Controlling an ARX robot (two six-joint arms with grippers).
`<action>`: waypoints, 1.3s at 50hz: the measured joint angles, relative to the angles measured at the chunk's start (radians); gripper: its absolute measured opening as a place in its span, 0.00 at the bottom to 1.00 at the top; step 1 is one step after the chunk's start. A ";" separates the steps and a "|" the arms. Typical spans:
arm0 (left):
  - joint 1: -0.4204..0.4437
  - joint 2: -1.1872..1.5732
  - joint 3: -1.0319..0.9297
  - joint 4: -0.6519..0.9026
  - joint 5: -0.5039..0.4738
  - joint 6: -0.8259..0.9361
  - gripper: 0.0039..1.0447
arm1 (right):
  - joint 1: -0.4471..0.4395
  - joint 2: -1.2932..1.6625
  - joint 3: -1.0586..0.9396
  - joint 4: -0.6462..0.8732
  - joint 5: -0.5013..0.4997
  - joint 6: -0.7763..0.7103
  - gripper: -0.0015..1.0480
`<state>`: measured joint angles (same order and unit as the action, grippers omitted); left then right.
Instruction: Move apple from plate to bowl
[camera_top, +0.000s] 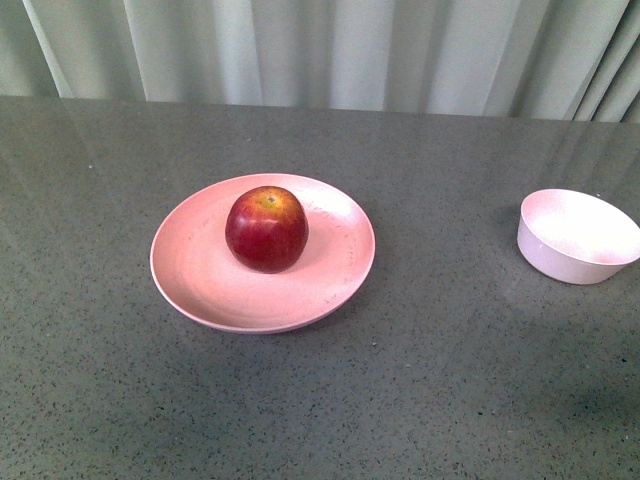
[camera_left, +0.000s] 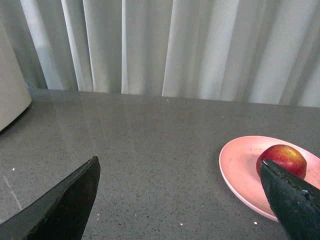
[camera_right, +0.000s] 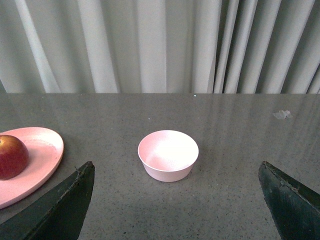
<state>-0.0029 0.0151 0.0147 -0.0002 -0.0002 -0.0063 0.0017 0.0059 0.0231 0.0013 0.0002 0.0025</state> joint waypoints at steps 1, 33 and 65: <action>0.000 0.000 0.000 0.000 0.000 0.000 0.92 | 0.000 0.000 0.000 0.000 0.000 0.000 0.91; 0.000 0.000 0.000 0.000 0.000 0.000 0.92 | 0.000 0.000 0.000 0.000 0.000 0.000 0.91; 0.000 0.000 0.000 0.000 0.000 0.000 0.92 | -0.143 0.216 0.082 -0.116 -0.227 0.010 0.91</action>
<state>-0.0029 0.0151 0.0147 -0.0002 0.0002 -0.0067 -0.1413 0.2222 0.1055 -0.1143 -0.2268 0.0120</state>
